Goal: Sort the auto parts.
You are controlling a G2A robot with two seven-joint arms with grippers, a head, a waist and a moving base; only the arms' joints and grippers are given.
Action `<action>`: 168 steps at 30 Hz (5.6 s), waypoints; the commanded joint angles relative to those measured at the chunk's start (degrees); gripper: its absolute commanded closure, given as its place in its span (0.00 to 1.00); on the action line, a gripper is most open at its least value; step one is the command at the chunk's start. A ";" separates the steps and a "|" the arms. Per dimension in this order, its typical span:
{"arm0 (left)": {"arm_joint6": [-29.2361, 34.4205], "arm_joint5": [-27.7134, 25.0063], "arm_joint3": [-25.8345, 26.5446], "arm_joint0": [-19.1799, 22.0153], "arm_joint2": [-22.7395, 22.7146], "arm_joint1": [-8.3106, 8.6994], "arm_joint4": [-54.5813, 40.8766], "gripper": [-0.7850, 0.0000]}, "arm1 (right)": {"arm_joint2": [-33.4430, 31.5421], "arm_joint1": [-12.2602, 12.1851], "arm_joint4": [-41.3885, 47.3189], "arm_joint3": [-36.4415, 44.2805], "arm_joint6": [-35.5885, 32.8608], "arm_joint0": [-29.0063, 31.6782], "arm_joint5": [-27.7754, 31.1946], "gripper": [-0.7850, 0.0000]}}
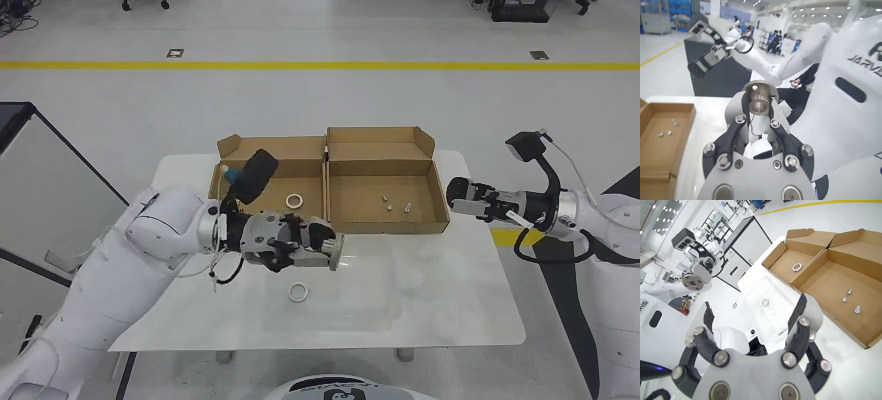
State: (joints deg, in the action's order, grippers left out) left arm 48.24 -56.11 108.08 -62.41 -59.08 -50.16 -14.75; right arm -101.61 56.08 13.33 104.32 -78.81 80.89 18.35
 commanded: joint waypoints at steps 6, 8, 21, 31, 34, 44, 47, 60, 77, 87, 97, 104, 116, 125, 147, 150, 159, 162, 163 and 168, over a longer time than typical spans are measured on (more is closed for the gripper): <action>-2.65 -1.89 3.22 1.19 0.15 -0.55 -6.61 1.00 | 0.00 0.00 0.01 0.00 0.00 0.00 0.00 0.00; -2.48 -1.89 3.68 1.13 -0.24 -0.94 -8.32 1.00 | 0.00 0.00 0.01 0.00 0.00 0.00 0.00 0.00; -1.95 -1.89 6.26 1.82 -2.44 -5.69 -19.38 1.00 | 0.00 0.00 0.01 0.00 0.00 0.00 0.00 0.00; -1.95 -1.89 7.19 2.87 -3.88 -10.40 -25.12 1.00 | 0.00 0.00 0.01 0.00 0.00 0.00 0.00 0.00; -1.94 -1.89 7.04 2.72 -4.87 -12.04 -26.90 1.00 | 0.00 0.00 0.01 0.00 0.00 0.00 0.00 0.00; -1.93 -1.89 5.10 2.52 -5.90 -13.92 -24.80 1.00 | 0.00 0.00 0.01 0.00 0.00 0.00 0.00 0.00; -1.93 -1.89 5.10 2.52 -5.90 -13.92 -24.80 1.00 | 0.00 0.00 0.01 0.00 0.00 0.00 0.00 0.00; -11.66 -1.89 8.60 1.35 -4.91 -16.37 -30.74 1.00 | 0.00 0.00 0.01 0.00 0.00 0.00 0.00 0.00; -2.30 0.73 4.06 1.12 -8.59 -18.90 -22.96 1.00 | 0.00 0.00 0.01 0.00 0.00 0.00 0.00 0.00; -5.49 -0.02 5.54 0.09 -9.16 -19.04 -25.00 1.00 | 0.00 0.00 0.01 0.00 0.00 0.00 0.00 0.00; -8.97 -1.89 6.01 0.83 -7.37 -20.76 -33.43 1.00 | 0.00 0.00 0.01 0.00 0.00 0.00 0.00 0.00; -4.86 -0.29 4.09 0.74 -8.58 -20.85 -29.71 1.00 | 0.00 0.00 0.01 0.00 0.00 0.00 0.00 0.00; -2.50 2.96 4.49 0.38 -10.23 -20.53 -25.45 1.00 | 0.00 0.00 0.01 0.00 0.00 0.00 0.00 0.00; -2.50 2.96 4.49 0.38 -10.23 -20.53 -25.45 1.00 | 0.00 0.00 0.01 0.00 0.00 0.00 0.00 0.00; 0.87 22.11 -8.85 7.54 -14.25 -19.06 8.47 1.00 | 0.00 0.00 0.01 0.00 0.00 0.00 0.00 0.00; 4.04 23.38 -11.56 9.25 -14.64 -18.55 15.45 1.00 | 0.00 0.00 0.01 0.00 0.00 0.00 0.00 0.00; 14.29 27.29 -13.49 8.48 -15.97 -16.61 29.65 1.00 | 0.00 0.00 0.01 0.00 0.00 0.00 0.00 0.00; 17.47 28.39 -12.81 7.80 -15.80 -16.02 33.78 1.00 | 0.00 0.00 0.01 0.00 0.00 0.00 0.00 0.00; 17.88 28.81 -12.97 7.61 -15.74 -15.93 34.28 1.00 | 0.00 0.00 0.01 0.00 0.00 0.00 0.00 0.00; 22.64 29.10 -15.58 9.36 -13.67 -15.38 38.98 1.00 | 0.00 0.00 0.01 0.00 0.00 0.00 0.00 0.00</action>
State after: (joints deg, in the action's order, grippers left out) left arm 69.75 -26.90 93.22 -53.79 -73.45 -65.60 23.23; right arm -101.61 56.08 13.33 104.32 -78.81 80.89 18.35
